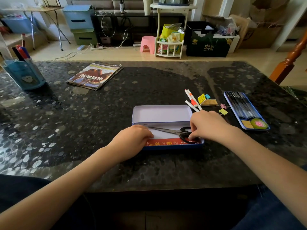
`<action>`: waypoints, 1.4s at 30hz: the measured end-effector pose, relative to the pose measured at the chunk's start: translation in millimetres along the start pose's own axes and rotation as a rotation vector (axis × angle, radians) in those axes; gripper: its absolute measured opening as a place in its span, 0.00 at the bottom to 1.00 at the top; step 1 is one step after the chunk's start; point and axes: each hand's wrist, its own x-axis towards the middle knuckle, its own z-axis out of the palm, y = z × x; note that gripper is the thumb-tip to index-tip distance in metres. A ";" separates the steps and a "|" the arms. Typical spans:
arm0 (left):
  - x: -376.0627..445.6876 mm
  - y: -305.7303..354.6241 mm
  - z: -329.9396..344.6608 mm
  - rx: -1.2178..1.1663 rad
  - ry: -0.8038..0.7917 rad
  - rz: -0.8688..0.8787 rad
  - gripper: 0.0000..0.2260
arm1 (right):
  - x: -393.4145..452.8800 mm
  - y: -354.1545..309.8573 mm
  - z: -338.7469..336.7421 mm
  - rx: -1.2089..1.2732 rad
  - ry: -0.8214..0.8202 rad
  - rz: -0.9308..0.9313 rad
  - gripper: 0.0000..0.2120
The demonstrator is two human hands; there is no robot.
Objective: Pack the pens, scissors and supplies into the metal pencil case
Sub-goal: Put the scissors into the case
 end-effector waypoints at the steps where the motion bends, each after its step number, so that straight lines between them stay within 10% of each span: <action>1: 0.0 -0.5 0.4 0.003 0.000 -0.001 0.14 | -0.1 1.1 0.0 0.020 -0.006 0.005 0.14; 19: 1.6 -8.2 -4.4 0.044 0.310 -0.283 0.11 | 1.1 6.9 2.2 0.164 -0.003 -0.024 0.12; 28: 13.2 -20.4 3.0 -0.317 0.168 -0.432 0.11 | 20.0 45.1 3.1 0.736 0.190 0.111 0.07; 31: 12.3 -19.0 4.4 -0.293 0.197 -0.446 0.11 | 35.2 66.6 12.2 0.614 0.403 0.213 0.04; 42: 10.5 -12.2 8.8 -0.221 0.249 -0.404 0.07 | 44.1 56.5 35.2 0.454 0.401 0.324 0.04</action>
